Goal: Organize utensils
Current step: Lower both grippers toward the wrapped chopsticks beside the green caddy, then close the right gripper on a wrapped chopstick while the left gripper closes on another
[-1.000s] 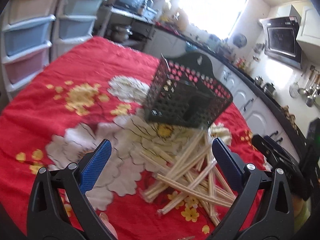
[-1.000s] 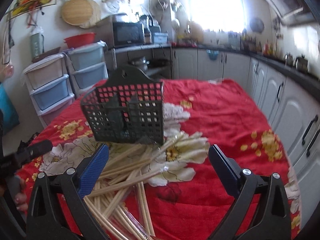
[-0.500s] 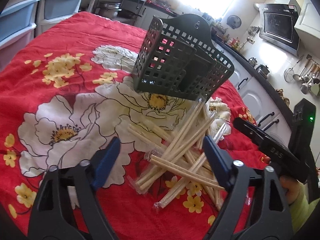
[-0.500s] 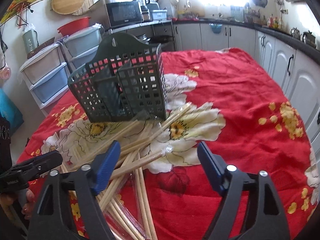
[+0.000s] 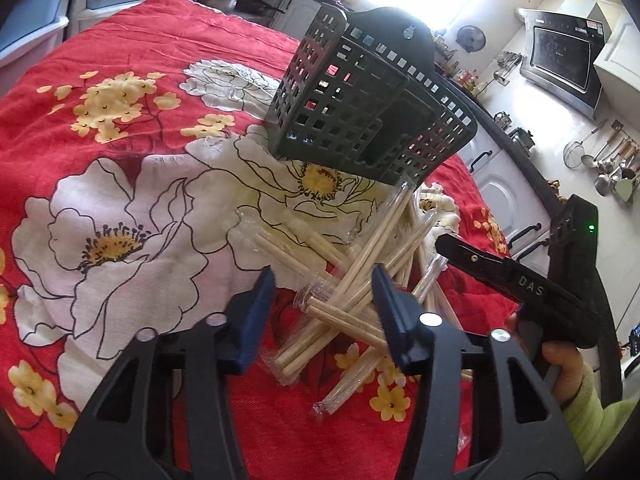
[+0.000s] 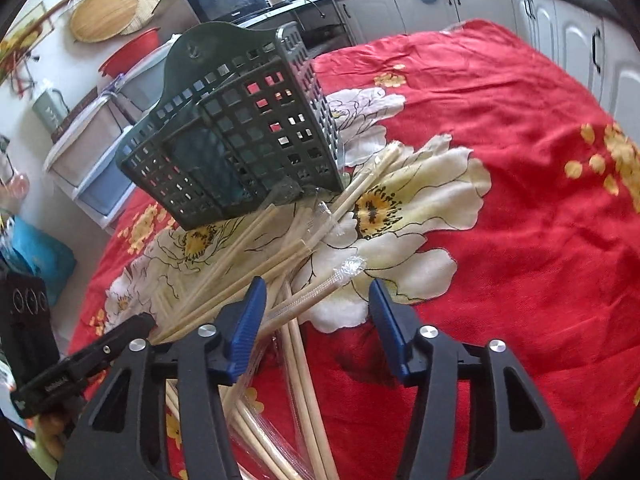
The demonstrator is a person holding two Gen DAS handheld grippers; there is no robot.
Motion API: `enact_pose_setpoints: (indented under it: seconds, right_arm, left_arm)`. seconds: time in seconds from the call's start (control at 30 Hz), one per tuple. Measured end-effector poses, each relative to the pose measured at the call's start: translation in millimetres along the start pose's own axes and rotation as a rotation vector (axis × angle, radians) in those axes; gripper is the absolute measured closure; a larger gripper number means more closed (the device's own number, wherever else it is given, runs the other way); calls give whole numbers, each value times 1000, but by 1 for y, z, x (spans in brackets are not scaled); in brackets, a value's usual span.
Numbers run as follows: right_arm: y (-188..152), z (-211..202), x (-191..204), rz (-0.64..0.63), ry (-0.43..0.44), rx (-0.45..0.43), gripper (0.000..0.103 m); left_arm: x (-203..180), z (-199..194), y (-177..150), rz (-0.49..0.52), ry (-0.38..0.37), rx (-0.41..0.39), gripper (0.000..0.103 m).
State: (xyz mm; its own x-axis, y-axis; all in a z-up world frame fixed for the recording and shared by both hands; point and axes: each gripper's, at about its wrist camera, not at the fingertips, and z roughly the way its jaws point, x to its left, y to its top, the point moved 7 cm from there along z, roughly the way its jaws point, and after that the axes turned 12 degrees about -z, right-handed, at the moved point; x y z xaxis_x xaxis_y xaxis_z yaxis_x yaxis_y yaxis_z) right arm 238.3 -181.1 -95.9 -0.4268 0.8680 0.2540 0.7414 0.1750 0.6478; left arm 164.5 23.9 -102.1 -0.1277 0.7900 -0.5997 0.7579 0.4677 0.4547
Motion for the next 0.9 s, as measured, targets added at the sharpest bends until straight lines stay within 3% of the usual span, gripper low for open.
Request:
enact_pose_setpoints:
  seconds: [0.2, 0.37, 0.67, 0.9]
  right_arm:
    - [2, 2, -7, 62, 39, -1, 75]
    - [3, -3, -10, 103, 76, -20, 86]
    - [14, -29, -2, 104, 126, -91, 91]
    - [36, -61, 27, 2, 169, -175, 93]
  left_arm:
    - [1, 0, -1, -12, -13, 7, 84]
    - [0, -5, 1, -13, -27, -1, 93]
    - [-13, -26, 8, -16, -108, -26, 98]
    - [-34, -47, 18, 7, -154, -48, 99]
